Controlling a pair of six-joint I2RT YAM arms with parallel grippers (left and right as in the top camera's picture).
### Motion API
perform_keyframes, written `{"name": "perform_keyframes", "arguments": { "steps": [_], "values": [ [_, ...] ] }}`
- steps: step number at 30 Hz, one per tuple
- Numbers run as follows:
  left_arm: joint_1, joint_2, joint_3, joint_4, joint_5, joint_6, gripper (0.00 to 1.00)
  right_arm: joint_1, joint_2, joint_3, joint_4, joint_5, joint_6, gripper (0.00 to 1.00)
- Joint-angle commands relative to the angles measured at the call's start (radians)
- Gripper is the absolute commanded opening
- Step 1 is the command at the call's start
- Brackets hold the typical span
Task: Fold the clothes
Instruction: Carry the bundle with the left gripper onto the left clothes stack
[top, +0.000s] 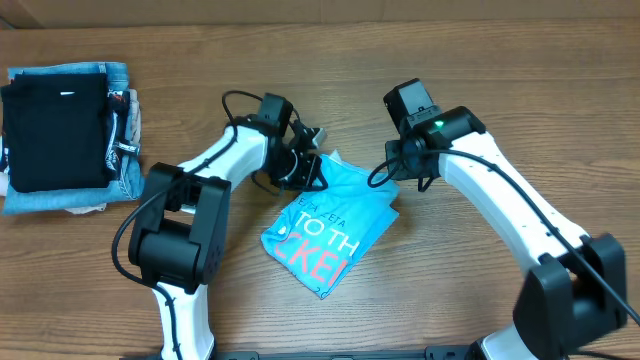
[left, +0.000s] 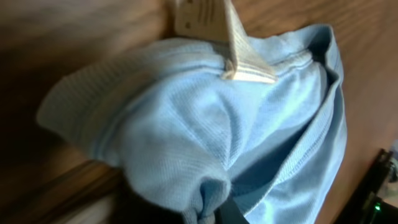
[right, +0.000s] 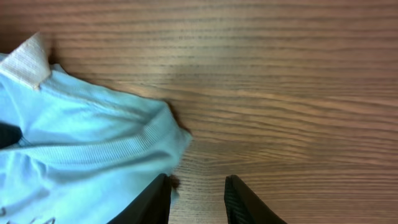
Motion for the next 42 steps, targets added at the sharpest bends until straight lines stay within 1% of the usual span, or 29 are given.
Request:
{"name": "perform_keyframes", "arguments": {
  "steps": [1,8,10,13,17,22,27,35,42],
  "values": [
    [0.045,-0.101,0.094,-0.055,-0.14,0.045,0.04,-0.016,-0.095,0.018,0.004,0.02,0.008,0.33],
    [0.177,-0.269,0.22,-0.216,-0.378,0.04,0.04,-0.05,-0.196,0.018,-0.014,0.02,0.007,0.33],
    [0.223,-0.299,0.257,-0.245,-0.413,0.068,0.05,-0.055,-0.219,0.018,-0.013,0.02,0.007,0.33],
    [0.301,-0.329,0.329,-0.28,-0.423,0.122,0.06,-0.058,-0.246,0.018,-0.013,0.02,0.004,0.33],
    [0.4,-0.336,0.437,-0.303,-0.485,0.132,0.07,-0.059,-0.258,0.018,-0.016,0.02,0.004,0.34],
    [0.516,-0.336,0.539,-0.3,-0.517,0.134,0.07,-0.059,-0.258,0.018,-0.021,0.02,0.004,0.34],
    [0.602,-0.336,0.575,-0.276,-0.515,0.14,0.07,-0.059,-0.258,0.018,-0.021,0.02,0.004,0.34],
    [0.708,-0.321,0.576,-0.133,-0.517,0.158,0.07,-0.059,-0.258,0.018,-0.021,0.019,0.004,0.34],
    [0.797,-0.227,0.576,-0.041,-0.528,0.165,0.07,-0.059,-0.258,0.018,-0.021,0.019,0.004,0.35]
  ]
}}
